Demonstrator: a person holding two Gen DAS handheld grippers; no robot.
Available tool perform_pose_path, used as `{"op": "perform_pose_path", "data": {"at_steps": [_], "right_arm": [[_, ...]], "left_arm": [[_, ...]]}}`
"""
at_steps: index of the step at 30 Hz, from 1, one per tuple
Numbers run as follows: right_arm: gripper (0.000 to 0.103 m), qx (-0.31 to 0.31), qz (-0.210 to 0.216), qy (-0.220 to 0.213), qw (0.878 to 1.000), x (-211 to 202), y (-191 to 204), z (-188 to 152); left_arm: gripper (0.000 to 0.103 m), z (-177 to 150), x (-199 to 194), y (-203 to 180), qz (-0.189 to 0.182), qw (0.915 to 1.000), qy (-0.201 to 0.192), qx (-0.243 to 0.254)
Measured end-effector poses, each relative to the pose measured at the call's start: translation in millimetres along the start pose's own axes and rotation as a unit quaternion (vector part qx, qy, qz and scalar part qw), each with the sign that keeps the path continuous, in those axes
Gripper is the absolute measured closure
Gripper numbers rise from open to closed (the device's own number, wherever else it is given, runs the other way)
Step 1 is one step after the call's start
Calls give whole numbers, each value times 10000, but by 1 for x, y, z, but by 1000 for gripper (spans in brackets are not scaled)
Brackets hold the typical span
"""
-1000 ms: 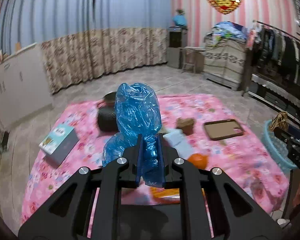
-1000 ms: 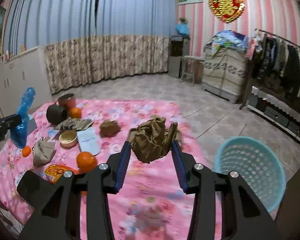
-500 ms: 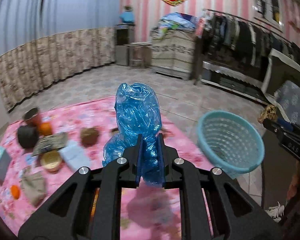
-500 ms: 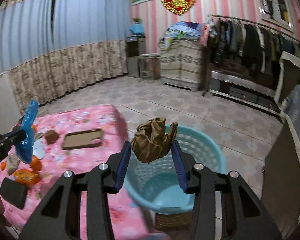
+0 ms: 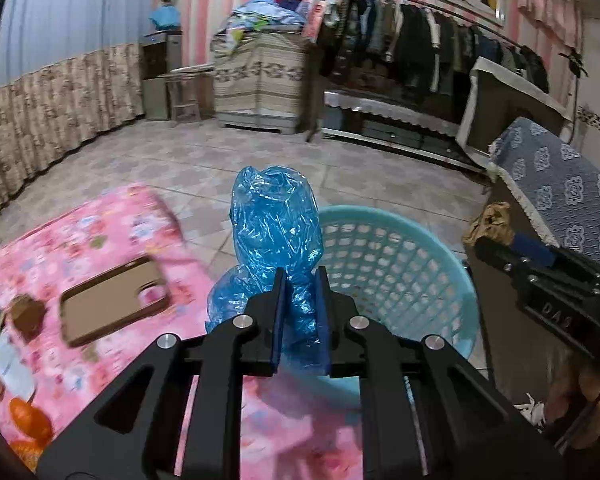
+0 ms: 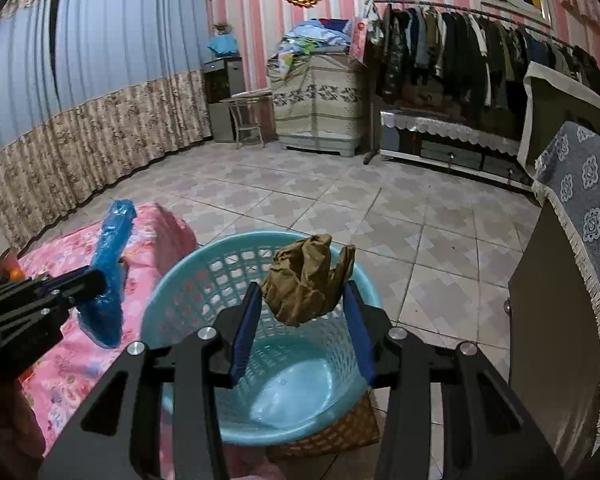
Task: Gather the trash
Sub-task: 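Carry both items over the teal basket and open the left gripper, then open the right gripper to drop the brown cloth into the basket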
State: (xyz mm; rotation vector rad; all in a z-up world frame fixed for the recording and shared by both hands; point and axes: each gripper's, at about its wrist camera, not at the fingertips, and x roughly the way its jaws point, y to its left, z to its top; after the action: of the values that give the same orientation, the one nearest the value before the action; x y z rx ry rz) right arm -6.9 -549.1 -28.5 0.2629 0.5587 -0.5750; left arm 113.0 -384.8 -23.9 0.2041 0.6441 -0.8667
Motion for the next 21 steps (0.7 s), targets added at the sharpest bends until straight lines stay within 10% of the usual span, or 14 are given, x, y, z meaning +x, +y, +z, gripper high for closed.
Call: {"op": "perform_pose_path", "data": {"at_steps": [4, 9, 21], "right_arm": [[61, 131, -79, 32, 9999, 9, -10, -1], [61, 172, -123, 122, 9997, 15, -18, -7], [60, -26, 35, 305, 9995, 31, 9, -16]], "left_arm": [[86, 10, 23, -13, -120, 9998, 41, 121], [40, 16, 34, -15, -63, 9998, 60, 172], [8, 11, 6, 31, 968, 9951, -147, -97]]}}
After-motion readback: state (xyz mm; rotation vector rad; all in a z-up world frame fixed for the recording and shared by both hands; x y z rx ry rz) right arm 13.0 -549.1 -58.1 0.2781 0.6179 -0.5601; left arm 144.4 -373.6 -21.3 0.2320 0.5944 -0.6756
